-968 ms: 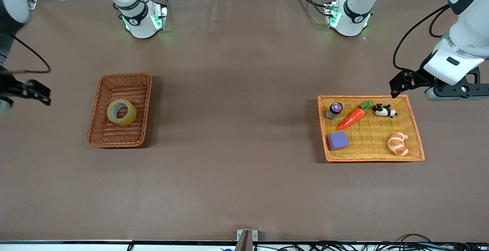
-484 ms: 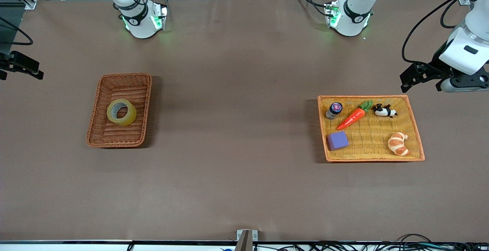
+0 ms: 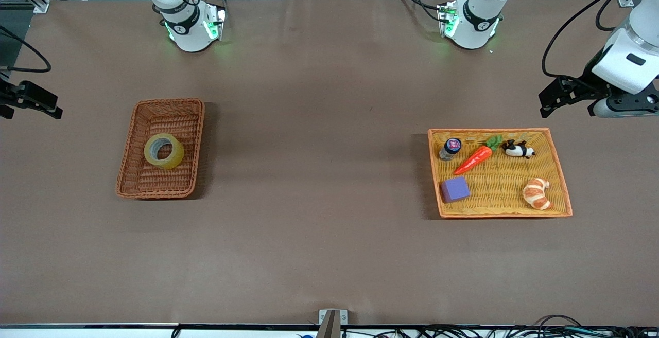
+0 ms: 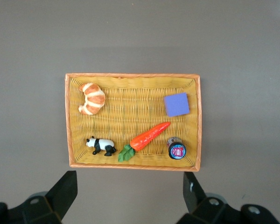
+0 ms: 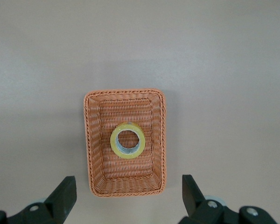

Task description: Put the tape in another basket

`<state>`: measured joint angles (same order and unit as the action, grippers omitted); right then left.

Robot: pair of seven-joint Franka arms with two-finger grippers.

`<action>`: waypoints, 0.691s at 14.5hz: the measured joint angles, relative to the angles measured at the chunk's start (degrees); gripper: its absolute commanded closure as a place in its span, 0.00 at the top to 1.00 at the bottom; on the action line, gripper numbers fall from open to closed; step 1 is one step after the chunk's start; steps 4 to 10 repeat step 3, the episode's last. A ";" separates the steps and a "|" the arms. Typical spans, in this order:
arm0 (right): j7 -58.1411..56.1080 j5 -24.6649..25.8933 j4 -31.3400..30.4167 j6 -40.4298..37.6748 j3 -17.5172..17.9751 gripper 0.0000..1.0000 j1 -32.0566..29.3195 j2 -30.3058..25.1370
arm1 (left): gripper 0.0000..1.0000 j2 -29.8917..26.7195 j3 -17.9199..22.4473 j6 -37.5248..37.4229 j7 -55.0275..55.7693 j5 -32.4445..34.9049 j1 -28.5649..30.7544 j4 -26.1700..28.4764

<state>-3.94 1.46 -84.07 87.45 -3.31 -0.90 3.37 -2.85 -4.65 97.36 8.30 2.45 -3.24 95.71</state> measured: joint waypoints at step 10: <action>-0.01 0.00 0.23 0.04 -0.14 1.00 0.46 -0.30 | 1.00 0.12 0.00 -0.45 0.00 0.00 0.02 0.00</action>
